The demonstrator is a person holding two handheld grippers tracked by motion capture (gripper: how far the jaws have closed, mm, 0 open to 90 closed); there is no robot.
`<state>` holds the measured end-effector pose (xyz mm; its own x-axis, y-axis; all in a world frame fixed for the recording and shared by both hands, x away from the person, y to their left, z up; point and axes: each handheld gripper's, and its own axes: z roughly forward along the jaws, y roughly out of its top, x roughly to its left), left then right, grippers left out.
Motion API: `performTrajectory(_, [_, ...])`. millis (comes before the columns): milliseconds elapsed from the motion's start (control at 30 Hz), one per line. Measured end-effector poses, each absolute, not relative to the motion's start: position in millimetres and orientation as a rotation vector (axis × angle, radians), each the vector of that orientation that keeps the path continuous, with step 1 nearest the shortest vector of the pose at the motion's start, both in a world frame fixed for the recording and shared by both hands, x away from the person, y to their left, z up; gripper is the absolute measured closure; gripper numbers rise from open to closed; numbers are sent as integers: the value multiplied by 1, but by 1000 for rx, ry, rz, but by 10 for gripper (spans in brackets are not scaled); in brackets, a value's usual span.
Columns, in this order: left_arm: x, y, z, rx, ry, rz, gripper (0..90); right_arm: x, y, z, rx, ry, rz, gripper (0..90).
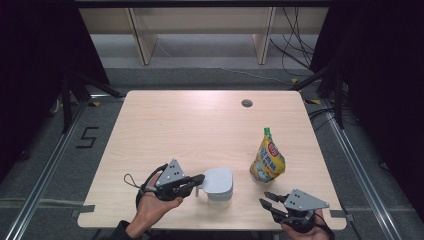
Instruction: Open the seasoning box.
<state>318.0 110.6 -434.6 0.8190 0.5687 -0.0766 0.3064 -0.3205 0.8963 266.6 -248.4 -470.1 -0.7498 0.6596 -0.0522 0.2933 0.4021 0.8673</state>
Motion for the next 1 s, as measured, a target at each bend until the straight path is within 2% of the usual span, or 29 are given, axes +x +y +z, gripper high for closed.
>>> performTrajectory(33, [318, 111, -435, 1929, 654, 306, 890, 267, -243, -470, 825, 2284, 1307, 778])
performTrajectory(133, [318, 111, -435, 1930, 654, 308, 890, 270, -238, -467, 770, 2277, 1328, 831])
performTrajectory(300, [317, 110, -435, 1924, 666, 300, 890, 273, -228, -462, 742, 2270, 1370, 885])
performTrajectory(1000, [317, 113, -435, 1932, 661, 307, 890, 288, -186, -450, 629, 2302, 1393, 900])
